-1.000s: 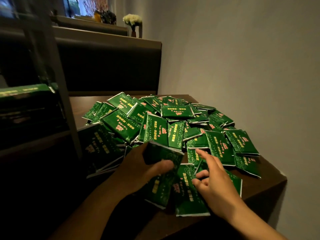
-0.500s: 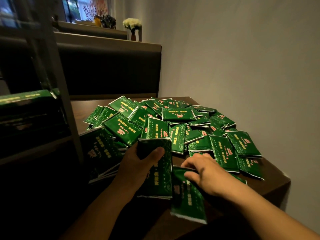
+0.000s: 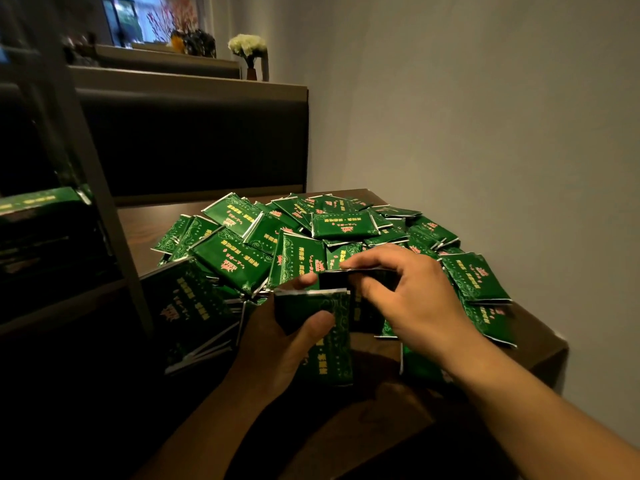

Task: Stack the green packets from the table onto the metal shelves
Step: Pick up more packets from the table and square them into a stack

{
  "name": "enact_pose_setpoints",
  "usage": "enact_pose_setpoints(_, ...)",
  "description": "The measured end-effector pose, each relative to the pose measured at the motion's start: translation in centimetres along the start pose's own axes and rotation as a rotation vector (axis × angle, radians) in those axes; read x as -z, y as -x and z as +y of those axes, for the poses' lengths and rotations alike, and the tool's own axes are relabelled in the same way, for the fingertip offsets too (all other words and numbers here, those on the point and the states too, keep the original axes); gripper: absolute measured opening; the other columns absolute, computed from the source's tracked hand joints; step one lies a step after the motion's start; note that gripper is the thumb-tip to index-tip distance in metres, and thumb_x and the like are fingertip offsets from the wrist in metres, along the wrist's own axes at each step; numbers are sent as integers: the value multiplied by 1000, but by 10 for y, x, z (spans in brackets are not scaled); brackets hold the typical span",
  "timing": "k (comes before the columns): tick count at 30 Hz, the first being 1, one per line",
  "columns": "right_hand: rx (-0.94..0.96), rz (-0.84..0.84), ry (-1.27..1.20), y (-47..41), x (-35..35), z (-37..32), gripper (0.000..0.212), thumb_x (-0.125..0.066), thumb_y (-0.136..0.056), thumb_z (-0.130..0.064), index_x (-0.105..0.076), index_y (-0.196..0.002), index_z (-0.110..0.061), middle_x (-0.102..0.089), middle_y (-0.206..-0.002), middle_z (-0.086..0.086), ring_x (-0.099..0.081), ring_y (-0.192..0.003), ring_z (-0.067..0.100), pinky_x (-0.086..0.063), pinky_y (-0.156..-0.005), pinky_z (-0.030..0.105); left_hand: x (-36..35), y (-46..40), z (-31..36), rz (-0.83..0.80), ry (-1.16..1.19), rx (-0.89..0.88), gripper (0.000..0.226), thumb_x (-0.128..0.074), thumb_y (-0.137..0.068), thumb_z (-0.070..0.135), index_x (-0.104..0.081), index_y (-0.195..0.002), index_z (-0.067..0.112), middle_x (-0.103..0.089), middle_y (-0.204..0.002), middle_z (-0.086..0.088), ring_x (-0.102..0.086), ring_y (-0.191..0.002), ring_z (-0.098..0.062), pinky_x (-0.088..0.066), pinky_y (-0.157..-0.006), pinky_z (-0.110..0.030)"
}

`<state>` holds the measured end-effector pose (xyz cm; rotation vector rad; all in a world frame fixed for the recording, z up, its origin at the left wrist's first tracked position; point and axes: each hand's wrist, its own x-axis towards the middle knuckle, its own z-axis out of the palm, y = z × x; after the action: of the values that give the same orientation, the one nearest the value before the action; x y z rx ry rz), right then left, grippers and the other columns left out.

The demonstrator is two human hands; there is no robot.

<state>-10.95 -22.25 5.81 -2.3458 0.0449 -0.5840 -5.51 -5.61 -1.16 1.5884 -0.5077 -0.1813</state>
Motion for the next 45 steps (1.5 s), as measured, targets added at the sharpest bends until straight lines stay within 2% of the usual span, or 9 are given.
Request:
enact_pose_setpoints(5,-36,-173,-147,3,-3,-5,17,-57,-96,-27,-68,-98,-41,-65,-95,-27,-57,-94,-12,-47,-76,11,0,-2,-1,73,-41,-57,31,-76,-70,42,-60,-82,18,-66,-72,17,-60,-62,2,-42,-53,-8)
enact_pose_setpoints(9,-101,-161,-213,12,-4,6,30,-41,-93,-50,-62,-111,-40,-66,-101,-19,-59,-95,-6,-51,-82,25,-4,-1,-4,111,-99,-49,33,-82,-68,23,-54,-85,19,-64,-72,1,-60,-61,2,-43,-51,-8)
enact_pose_setpoints(13,-243,-80,139,4,9,51,24,-54,-96,-32,-57,-120,-34,-62,-106,-15,-59,-78,0,-49,-63,16,-7,1,-3,87,-112,-35,52,-82,-66,9,-45,-95,30,-62,-83,3,-62,-70,6,-45,-56,-7)
enact_pose_setpoints(17,-455,-43,442,-6,24,101,49,-64,-89,-39,-48,-133,-27,-51,-135,-2,-49,-121,18,-43,-104,40,-11,5,-2,-7,-136,-68,70,-85,-62,9,-40,-108,36,-58,-95,14,-61,-80,14,-47,-62,-4)
enact_pose_setpoints(22,-639,-99,534,-8,27,128,89,-70,-78,-56,-28,-148,-19,-42,-147,6,-36,-136,31,-33,-110,44,-13,7,1,-50,-159,-68,87,-83,-63,7,-34,-132,30,-54,-100,17,-57,-83,21,-43,-63,1)
enact_pose_setpoints(29,-570,186,183,-16,30,120,70,-68,-89,-26,-30,-147,-18,-56,-132,9,-58,-110,25,-48,-94,38,-6,0,-6,-36,-243,-139,12,-77,-73,16,-66,-73,21,-69,-83,13,-66,-71,-1,-49,-62,-10)
enact_pose_setpoints(33,-418,286,-149,-9,30,76,15,-54,-98,-18,-56,-111,-24,-64,-94,-10,-65,-86,8,-45,-59,19,-7,-1,-8,24,-176,-165,17,-75,-75,17,-64,-73,3,-66,-82,2,-64,-72,-9,-48,-63,-9)
enact_pose_setpoints(37,-410,111,-509,10,11,39,12,-50,-99,-18,-57,-108,-19,-68,-98,4,-69,-83,13,-57,-62,31,-8,-1,-6,45,-102,-157,60,-68,-56,63,-62,-94,16,-67,-89,17,-64,-81,5,-45,-67,-4)
enact_pose_setpoints(45,-448,-90,-815,29,-39,21,23,-49,-94,-32,-64,-111,-31,-69,-116,3,-65,-108,17,-52,-94,45,-11,-3,-16,61,-64,-122,67,-72,-60,49,-61,-115,14,-70,-97,14,-63,-90,9,-46,-68,-4)
